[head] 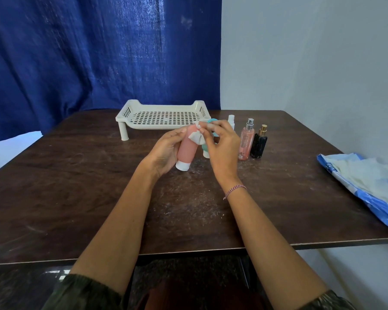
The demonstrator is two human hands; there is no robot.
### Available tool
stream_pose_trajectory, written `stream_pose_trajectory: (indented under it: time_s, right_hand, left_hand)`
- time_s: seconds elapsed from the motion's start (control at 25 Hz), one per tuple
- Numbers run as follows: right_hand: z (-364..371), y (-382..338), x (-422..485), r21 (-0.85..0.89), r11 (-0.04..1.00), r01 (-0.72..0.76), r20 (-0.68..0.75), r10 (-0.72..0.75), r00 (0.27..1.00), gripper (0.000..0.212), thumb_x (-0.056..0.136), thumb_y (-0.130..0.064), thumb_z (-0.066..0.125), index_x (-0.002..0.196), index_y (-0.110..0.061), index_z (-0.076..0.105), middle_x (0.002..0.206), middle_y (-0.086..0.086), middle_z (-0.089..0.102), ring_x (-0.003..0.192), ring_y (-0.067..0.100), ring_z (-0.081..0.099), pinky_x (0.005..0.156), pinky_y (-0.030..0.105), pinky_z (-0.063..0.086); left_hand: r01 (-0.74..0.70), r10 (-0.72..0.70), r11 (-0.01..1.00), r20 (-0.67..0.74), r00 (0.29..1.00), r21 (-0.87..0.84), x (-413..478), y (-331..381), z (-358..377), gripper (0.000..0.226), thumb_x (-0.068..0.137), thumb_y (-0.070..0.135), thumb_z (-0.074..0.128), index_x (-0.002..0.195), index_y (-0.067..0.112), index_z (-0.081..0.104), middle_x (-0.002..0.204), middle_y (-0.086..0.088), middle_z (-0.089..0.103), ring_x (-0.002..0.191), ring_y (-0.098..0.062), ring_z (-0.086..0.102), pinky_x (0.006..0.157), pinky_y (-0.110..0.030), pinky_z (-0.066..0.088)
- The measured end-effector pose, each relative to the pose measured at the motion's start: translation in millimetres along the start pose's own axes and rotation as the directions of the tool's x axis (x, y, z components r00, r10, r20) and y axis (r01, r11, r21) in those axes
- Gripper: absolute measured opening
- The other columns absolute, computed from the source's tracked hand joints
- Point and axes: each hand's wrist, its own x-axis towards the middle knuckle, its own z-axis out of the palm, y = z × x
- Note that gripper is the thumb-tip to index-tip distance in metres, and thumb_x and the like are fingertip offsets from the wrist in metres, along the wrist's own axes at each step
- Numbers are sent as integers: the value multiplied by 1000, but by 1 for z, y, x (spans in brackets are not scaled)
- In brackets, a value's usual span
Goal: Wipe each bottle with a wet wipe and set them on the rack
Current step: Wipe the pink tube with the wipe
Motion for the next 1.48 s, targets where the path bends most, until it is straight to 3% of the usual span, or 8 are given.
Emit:
stream_pose_trajectory:
  time_s: [0.16, 0.36, 0.52, 0.68, 0.8, 0.96, 1.16, 1.48]
  right_hand:
    - [3, 1, -2, 16, 999, -28, 27, 28, 999, 24, 86, -15, 65, 108, -7, 68, 110, 6, 63, 107, 8, 54, 81, 14, 50]
    - [7, -1, -5, -7, 1000, -12, 144, 13, 990, 25, 84, -11, 65, 109, -5, 68, 109, 6, 64, 106, 7, 52, 82, 2, 41]
    - [7, -2, -8, 5, 1000, -3, 228, 2, 974, 24, 83, -10, 66, 107, -8, 70, 112, 5, 65, 114, 14, 53, 90, 16, 47]
    - [5, -4, -7, 26, 1000, -16, 200, 11, 980, 27, 82, -10, 68, 108, -7, 67, 114, 7, 65, 108, 16, 58, 88, 26, 52]
    - [6, -3, -6, 4, 1000, -27, 158, 26, 987, 32, 83, -13, 67, 115, -6, 64, 116, 8, 64, 106, 11, 56, 84, 17, 49]
    - [3, -1, -4, 19, 999, -31, 87, 29, 996, 27, 85, -12, 65, 111, -5, 67, 111, 8, 65, 106, 10, 55, 81, 6, 44]
    - [2, 0, -4, 28, 999, -27, 90, 25, 996, 24, 84, -11, 66, 107, -6, 69, 107, 6, 66, 102, 9, 56, 78, 0, 42]
    - [11, -1, -8, 95, 994, -61, 220, 39, 975, 28, 86, -17, 64, 111, -5, 66, 111, -1, 61, 111, 6, 50, 86, 3, 41]
  left_hand:
    - [-33, 25, 997, -97, 995, -74, 1, 0, 0, 40, 102, 16, 32, 137, 1, 43, 131, -12, 56, 118, -20, 54, 97, -33, 47]
    - [-75, 36, 980, -209, 977, -182, 1, 5, -1, 41, 103, 20, 31, 139, 3, 39, 137, -18, 51, 125, -28, 51, 100, -41, 46]
    - [-147, 71, 955, -285, 956, -258, 0, 8, -5, 40, 103, 19, 31, 139, 4, 38, 137, -19, 51, 126, -30, 51, 103, -45, 44]
    - [-74, 6, 962, -248, 969, -265, -1, 8, -6, 41, 102, 22, 32, 139, 7, 39, 135, -15, 54, 122, -27, 55, 95, -42, 50]
    - [12, -55, 981, -214, 975, -196, -1, 6, -8, 42, 102, 25, 34, 139, 9, 41, 133, -13, 56, 120, -24, 56, 92, -39, 51]
    - [134, -158, 980, -165, 974, -146, -3, 4, -11, 36, 100, 28, 39, 132, 16, 49, 117, -7, 66, 98, -20, 66, 73, -37, 56]
    - [169, -183, 982, -208, 961, -82, -1, 3, -11, 33, 98, 34, 44, 124, 16, 55, 105, -7, 69, 81, -19, 70, 66, -37, 57]
    - [47, -125, 966, -306, 944, -253, 2, 8, -8, 35, 100, 28, 42, 131, 12, 46, 123, -13, 63, 107, -25, 65, 79, -41, 57]
